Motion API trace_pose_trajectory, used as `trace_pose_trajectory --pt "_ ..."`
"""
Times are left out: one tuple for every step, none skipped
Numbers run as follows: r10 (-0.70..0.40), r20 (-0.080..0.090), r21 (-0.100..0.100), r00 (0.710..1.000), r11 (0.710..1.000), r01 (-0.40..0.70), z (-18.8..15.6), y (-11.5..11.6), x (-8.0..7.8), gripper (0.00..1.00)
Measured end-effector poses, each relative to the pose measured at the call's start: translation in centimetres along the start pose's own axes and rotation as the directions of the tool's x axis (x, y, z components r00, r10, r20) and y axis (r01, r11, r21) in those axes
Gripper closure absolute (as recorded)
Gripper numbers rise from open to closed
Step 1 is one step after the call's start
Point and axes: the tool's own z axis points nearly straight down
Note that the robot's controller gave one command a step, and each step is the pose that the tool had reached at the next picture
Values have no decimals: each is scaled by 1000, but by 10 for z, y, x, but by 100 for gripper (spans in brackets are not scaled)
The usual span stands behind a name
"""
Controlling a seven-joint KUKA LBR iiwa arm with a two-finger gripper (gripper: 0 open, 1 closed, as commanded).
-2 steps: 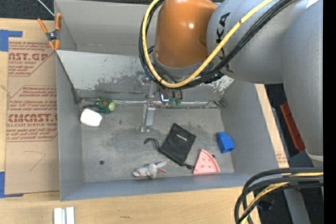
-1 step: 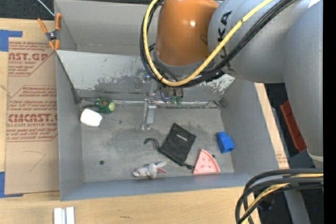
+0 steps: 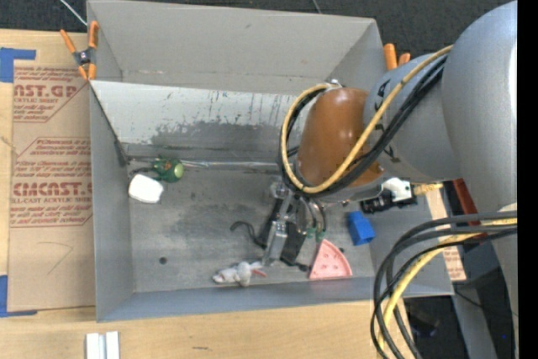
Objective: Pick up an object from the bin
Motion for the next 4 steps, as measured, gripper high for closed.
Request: trace_pose_trajectory --pt "18 6 -2 1000 1000 -18 -67 -10 -10 0" --pt "105 -3 -1 994 994 -105 -19 -18 29 0" --pt "61 5 -2 998 998 -60 11 -35 11 0" --pt "298 -4 0 955 955 -298 10 -33 36 100"
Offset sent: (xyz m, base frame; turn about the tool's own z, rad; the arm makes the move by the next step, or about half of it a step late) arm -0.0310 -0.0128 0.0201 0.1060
